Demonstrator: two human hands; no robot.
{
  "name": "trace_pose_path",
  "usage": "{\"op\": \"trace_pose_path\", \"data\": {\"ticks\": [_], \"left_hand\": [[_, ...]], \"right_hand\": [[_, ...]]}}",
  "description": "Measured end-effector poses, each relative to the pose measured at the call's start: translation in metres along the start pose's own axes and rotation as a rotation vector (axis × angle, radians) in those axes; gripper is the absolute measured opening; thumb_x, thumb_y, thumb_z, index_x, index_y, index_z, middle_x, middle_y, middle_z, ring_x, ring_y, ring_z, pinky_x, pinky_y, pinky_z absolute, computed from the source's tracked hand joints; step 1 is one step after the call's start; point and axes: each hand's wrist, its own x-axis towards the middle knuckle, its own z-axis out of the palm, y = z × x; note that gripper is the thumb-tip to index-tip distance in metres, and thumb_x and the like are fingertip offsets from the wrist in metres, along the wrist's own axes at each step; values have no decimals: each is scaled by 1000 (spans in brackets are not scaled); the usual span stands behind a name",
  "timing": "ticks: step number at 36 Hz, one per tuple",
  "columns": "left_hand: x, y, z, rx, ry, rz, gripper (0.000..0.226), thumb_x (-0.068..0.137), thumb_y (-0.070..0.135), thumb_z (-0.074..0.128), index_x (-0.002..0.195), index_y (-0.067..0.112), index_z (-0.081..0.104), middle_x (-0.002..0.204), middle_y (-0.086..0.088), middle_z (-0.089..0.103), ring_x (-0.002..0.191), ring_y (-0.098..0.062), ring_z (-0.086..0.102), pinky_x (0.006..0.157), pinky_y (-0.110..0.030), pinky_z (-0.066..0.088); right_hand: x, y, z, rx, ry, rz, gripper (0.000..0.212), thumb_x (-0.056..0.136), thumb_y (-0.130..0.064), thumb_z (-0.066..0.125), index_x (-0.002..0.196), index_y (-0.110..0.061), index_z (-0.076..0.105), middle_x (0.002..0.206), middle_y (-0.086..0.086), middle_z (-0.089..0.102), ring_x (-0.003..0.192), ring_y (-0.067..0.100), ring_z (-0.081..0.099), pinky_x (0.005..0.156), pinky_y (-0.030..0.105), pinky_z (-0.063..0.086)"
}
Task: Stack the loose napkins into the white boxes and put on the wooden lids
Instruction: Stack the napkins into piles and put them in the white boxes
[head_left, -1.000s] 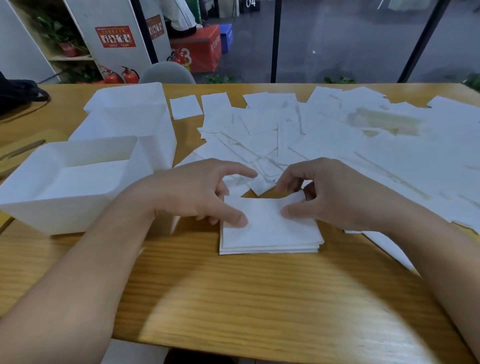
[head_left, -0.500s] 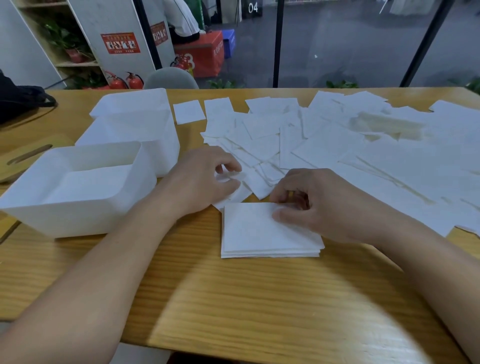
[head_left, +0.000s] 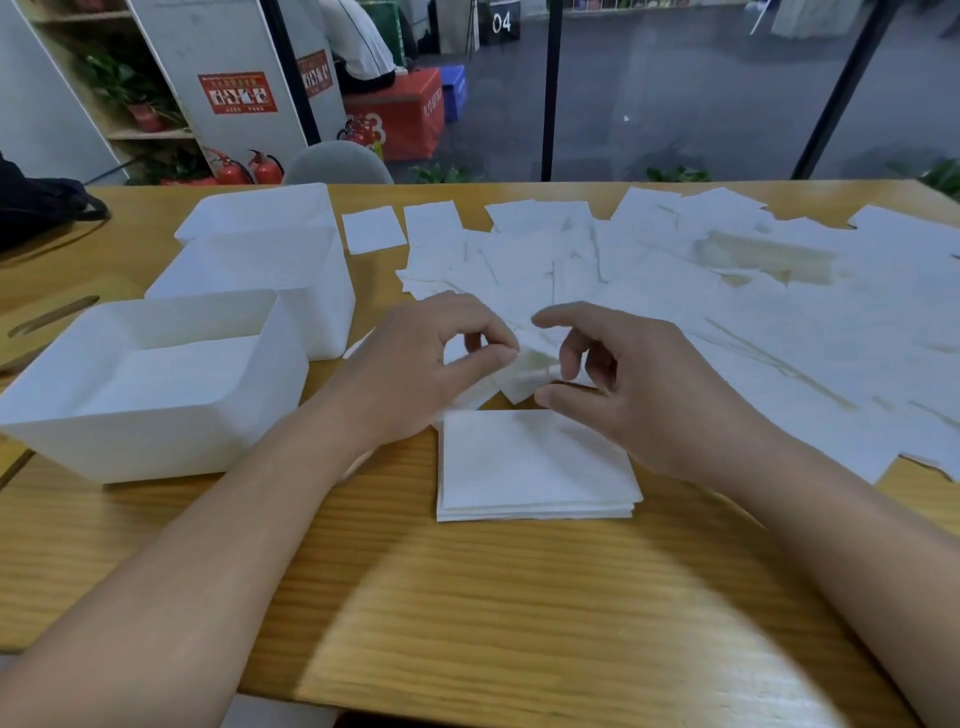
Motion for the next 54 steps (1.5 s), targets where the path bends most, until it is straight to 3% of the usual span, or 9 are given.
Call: {"op": "trace_pose_path", "data": {"ticks": [6,16,20,30,35,38,43,50,54], "left_hand": [[-3,11,6,-173,-68,54,9,98,32,81,107,30,81,104,13,77,104,-23,67,82,-37,51],[2,-5,-6,-33,109,-67,13,108,30,67,116,34,76,111,22,73,110,-3,65,82,-12,46],[2,-8,-9,-17,155,-42,11,107,26,68,108,29,79,102,19,75,100,-9,68,82,-23,53],[-3,0,-6,-71,117,2,12,105,26,73,115,27,80,105,18,76,101,-10,70,84,-28,55],[0,-1,-16,-228,157,-15,7,103,20,76,104,18,83,93,4,78,84,-15,70,70,-33,54],[-1,4,-25,-413,11,-122,7,103,14,75,105,12,82,72,-20,59,60,-21,46,55,-26,39],[-4,6,-30,-351,-384,-300,19,102,18,76,120,23,75,60,-3,50,57,-17,46,57,-21,41],[-5,4,-28,-181,-499,-278,24,102,24,76,120,38,69,65,-1,65,66,-20,60,79,-45,50],[-4,0,-28,-109,-457,-273,25,99,31,79,119,41,69,63,2,62,60,-15,54,68,-35,46]], "right_hand": [[0,1,5,-71,66,-62,7,94,-31,82,89,-31,77,73,-11,60,72,10,55,61,21,36],[5,7,-22,118,211,50,19,96,-27,80,79,-26,72,79,-8,69,70,9,61,65,30,54],[5,7,-21,89,159,61,9,95,-32,78,88,-28,74,94,-11,74,87,11,71,80,41,61],[3,-1,-15,56,231,-31,10,101,-21,75,96,-26,82,92,-19,76,88,8,66,69,9,42],[5,-5,-28,177,271,14,10,100,-24,77,92,-26,83,79,-4,74,71,18,66,62,29,52],[5,-6,-38,216,198,86,12,100,-29,77,91,-26,83,76,4,75,70,30,70,69,44,59],[2,-3,-42,93,-176,236,13,98,-31,78,86,-27,80,59,3,68,49,13,59,50,28,43],[0,-1,-27,47,-245,202,14,96,-26,81,83,-24,76,66,7,66,48,8,51,48,19,39],[1,5,-21,-54,-224,167,16,93,-34,83,81,-30,74,69,-2,65,51,4,49,50,19,39]]}}
